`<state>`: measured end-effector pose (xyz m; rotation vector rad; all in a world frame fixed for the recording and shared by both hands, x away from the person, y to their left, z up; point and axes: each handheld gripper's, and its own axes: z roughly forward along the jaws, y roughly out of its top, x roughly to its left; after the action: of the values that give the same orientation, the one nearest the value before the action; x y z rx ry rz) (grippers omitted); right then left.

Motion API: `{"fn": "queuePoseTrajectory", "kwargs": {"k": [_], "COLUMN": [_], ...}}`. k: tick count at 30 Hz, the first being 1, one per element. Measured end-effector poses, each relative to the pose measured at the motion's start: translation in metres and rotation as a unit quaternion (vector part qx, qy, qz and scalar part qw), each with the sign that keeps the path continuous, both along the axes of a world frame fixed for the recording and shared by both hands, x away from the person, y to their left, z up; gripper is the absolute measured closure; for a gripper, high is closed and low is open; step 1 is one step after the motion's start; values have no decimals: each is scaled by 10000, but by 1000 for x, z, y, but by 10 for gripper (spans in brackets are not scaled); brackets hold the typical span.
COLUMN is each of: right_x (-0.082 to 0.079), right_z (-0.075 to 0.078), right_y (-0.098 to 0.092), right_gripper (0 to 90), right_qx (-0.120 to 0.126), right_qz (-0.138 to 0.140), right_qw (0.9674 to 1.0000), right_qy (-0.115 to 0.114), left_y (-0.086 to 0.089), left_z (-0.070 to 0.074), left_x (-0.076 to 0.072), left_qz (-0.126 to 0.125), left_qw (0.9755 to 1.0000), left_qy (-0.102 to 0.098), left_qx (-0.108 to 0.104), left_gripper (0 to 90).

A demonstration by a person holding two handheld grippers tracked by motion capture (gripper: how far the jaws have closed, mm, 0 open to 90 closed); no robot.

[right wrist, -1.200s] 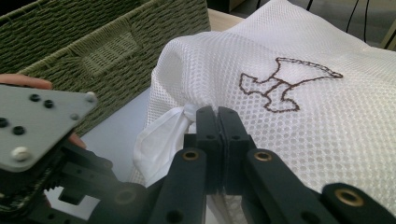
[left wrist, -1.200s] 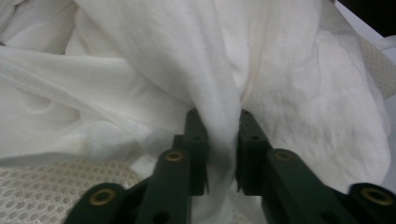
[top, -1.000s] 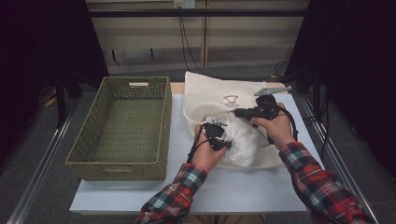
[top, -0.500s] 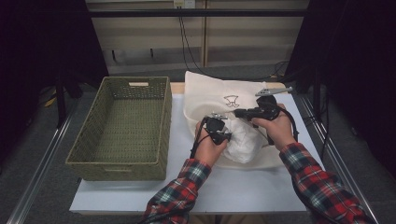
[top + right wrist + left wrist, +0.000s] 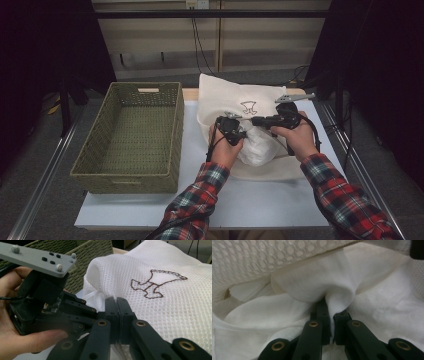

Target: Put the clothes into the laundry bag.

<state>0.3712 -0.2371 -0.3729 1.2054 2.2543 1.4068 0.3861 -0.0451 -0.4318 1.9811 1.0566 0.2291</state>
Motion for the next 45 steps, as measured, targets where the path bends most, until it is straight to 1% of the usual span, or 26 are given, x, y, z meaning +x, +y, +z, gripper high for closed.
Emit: {"fn": "queuePoseTrajectory", "kwargs": {"k": [2, 3, 4, 6, 7, 8, 11, 12, 13, 15, 17, 19, 22, 23, 25, 26, 28, 29, 32, 34, 36, 39, 40, 41, 43, 45], "right_x": [0, 0, 0, 1, 1, 1, 1, 2, 2, 3, 3, 4, 5, 5, 5, 5, 5, 5, 5, 5, 6, 6, 6, 6, 6, 6], "right_z": [0, 0, 0, 0, 0, 0, -1, -1, -1, -1, -2, -2, -2, -3, -3, -3, -2, -2, -1, -1, -1, -1, -1, -1, -1, -1], "right_y": [0, 0, 0, 1, 2, 3, 5, 6, 6, 6, 7, 8, 8, 8, 9, 9, 9, 9, 9, 9, 8, 8, 8, 8, 8, 7], "right_gripper": [888, 889, 888, 888, 888, 888, 888, 888, 888, 888, 888, 887, 887, 887, 887, 887, 887, 887, 887, 887, 887, 887, 887, 887, 887, 887], "right_qx": [12, 1, -17, -28, -25, -31, -71, -77, -90, -95, -97, -122, -130, -129, -140, -140, -144, -145, -144, -158, -154, -144, -151, -159, -147, -120], "right_qz": [-14, -10, 1, 24, 16, 0, 29, 24, 46, 36, 39, 57, 51, 54, 64, 55, 53, 62, 48, 59, 58, 78, 82, 78, 78, 89], "right_qw": [10000, 10000, 10000, 10000, 10000, 10000, 10000, 10000, 9999, 9999, 9999, 9999, 9999, 9999, 9999, 9999, 9999, 9999, 9999, 9998, 9998, 9998, 9998, 9998, 9998, 9999], "right_qy": [5, 4, 10, 15, 27, 25, 18, 17, 5, 23, 33, 31, 38, 42, 38, 50, 55, 49, 75, 67, 70, 71, 70, 68, 61, 46], "left_y": [-1, 0, 1, 4, 6, 7, 11, 13, 13, 18, 22, 26, 31, 32, 34, 35, 35, 36, 34, 32, 30, 23, 21, 19, 18, 16], "left_z": [-1, -1, -1, -3, -3, -3, -3, -3, -2, -1, -2, -2, -3, -3, -3, -3, -5, -7, -14, -17, -19, -20, -21, -21, -22, -25], "left_x": [-1, -1, -2, -3, -3, -3, -6, -6, -8, -11, -14, -16, -21, -22, -23, -24, -26, -27, -27, -28, -28, -26, -25, -24, -21, -18], "left_qz": [-13, -89, -94, -185, -261, -263, -388, -446, -391, -491, -513, -506, -506, -503, -469, -499, -534, -570, -728, -759, -792, -764, -751, -654, -668, -638], "left_qw": [10000, 9999, 9998, 9995, 9993, 9993, 9988, 9985, 9988, 9984, 9983, 9983, 9978, 9978, 9976, 9974, 9970, 9965, 9949, 9942, 9935, 9931, 9930, 9939, 9940, 9949], "left_qy": [72, 113, 154, 231, 257, 270, 287, 303, 295, 274, 227, 244, 224, 226, 283, 332, 449, 493, 662, 727, 787, 880, 909, 883, 871, 783], "left_qx": [-40, -14, -3, -97, -44, -35, -69, -11, -50, 108, 140, 184, 356, 365, 421, 400, 330, 359, 238, 220, 242, 93, 81, 62, 32, 46], "left_gripper": [865, 863, 861, 850, 838, 823, 722, 684, 648, 572, 522, 451, 362, 335, 315, 310, 327, 332, 425, 516, 636, 769, 793, 825, 852, 859]}}
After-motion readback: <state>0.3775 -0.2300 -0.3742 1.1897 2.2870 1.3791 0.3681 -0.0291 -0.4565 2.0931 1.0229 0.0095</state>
